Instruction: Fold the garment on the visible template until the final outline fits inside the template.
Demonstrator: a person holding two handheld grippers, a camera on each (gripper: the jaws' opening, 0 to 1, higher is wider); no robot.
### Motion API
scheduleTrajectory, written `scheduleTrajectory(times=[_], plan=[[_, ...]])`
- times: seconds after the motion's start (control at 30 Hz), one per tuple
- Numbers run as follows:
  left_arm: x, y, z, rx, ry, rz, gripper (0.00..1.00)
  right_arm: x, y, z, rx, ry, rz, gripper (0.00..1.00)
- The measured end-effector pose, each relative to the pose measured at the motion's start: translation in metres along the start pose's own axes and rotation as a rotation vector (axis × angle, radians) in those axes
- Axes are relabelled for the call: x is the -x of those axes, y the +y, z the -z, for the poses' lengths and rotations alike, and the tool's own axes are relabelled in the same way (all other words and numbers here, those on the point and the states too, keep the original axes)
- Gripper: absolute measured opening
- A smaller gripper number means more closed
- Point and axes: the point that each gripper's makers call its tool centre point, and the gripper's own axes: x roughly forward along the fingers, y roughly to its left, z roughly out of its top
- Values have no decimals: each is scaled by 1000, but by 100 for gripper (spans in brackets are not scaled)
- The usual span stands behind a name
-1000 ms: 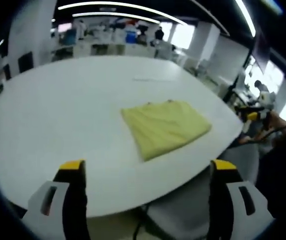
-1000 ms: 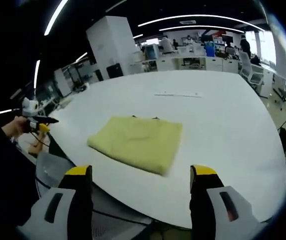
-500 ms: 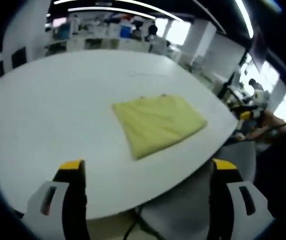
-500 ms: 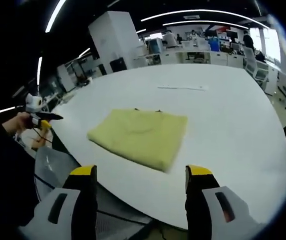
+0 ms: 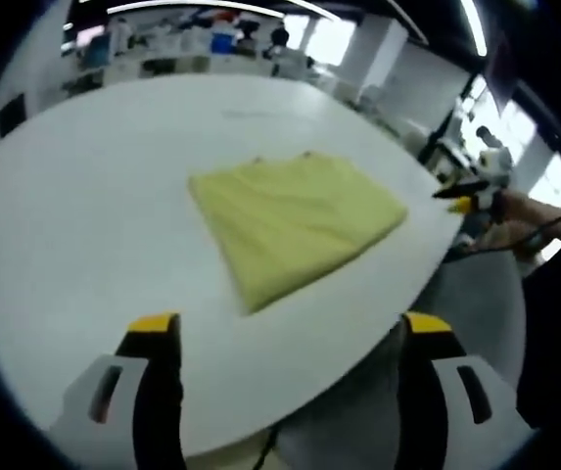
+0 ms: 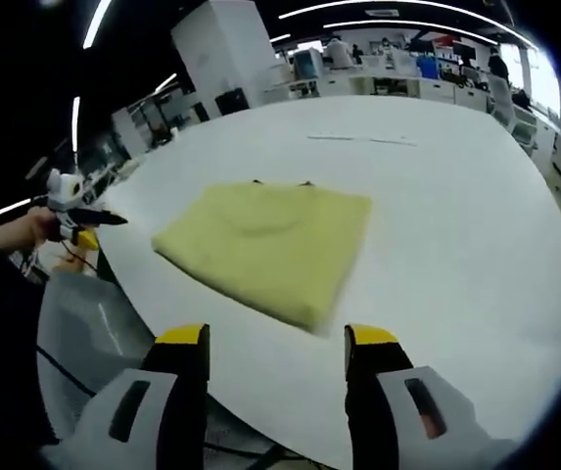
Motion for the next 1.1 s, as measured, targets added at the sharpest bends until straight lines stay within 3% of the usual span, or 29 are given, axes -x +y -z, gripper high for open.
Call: scheduleTrajectory(times=[0.17,0.6,0.73,1.1], plan=[[-17,4,6,31,5,-3,78,-11,-6,7,28,45,4,50],[-55,17,12,-26,52,12,61,-41,-25,20,142,135,16,31],[-59,22,13,-14,56,3,59,-46,-29,19,157,126,20,25],[-69,31,15,40,32,-34,37,-56,-31,21,181,121,23,10]])
